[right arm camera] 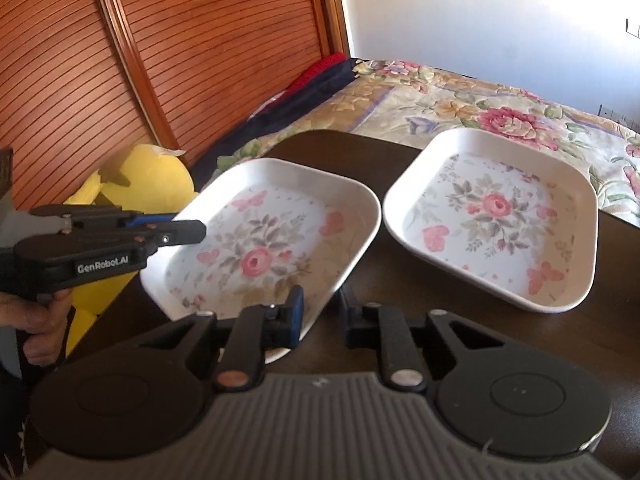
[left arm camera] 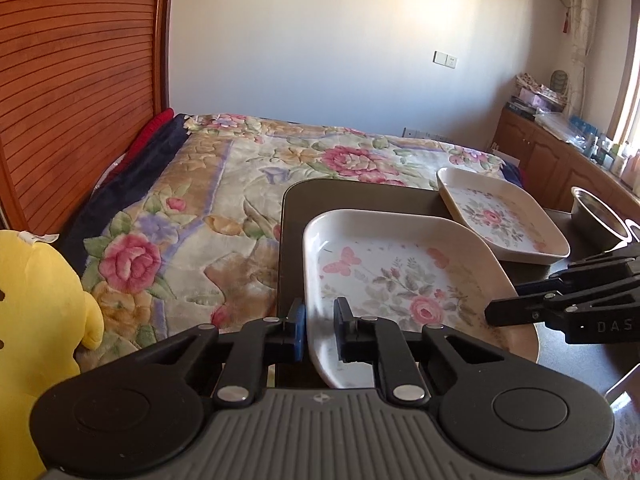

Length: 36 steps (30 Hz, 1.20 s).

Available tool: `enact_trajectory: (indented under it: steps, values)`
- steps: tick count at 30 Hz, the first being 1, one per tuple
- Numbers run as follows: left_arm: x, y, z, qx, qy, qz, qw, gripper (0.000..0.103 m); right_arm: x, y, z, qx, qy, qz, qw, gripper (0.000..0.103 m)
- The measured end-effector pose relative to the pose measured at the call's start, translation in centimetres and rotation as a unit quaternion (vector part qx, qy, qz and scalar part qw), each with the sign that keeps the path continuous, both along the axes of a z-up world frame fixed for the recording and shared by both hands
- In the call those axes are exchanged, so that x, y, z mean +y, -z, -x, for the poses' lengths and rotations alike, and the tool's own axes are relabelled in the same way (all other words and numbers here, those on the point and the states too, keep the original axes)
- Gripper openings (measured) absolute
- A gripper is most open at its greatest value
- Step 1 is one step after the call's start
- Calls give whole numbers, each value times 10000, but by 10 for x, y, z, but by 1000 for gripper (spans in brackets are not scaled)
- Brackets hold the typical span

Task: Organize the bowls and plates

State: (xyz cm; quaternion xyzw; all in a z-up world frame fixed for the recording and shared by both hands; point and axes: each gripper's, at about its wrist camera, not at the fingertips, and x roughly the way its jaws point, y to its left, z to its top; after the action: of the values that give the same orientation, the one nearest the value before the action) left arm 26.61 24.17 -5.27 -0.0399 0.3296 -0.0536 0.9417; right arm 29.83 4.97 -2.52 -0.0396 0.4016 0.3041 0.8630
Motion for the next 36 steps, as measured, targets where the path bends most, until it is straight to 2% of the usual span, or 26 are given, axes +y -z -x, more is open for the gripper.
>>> enact_trajectory:
  steps: [4, 14, 36]
  values:
    - [1, -3, 4, 60, -40, 150, 9999, 16, -2, -1, 0, 17, 28, 2, 10000, 19]
    - [-6, -21, 30, -102, -85, 104, 9999, 16, -11, -12, 17, -87, -54, -159, 9998, 18]
    - [-49, -70, 85, -626, 18, -210, 9978, 16, -59, -50, 62, -524, 5, -643, 9966, 18]
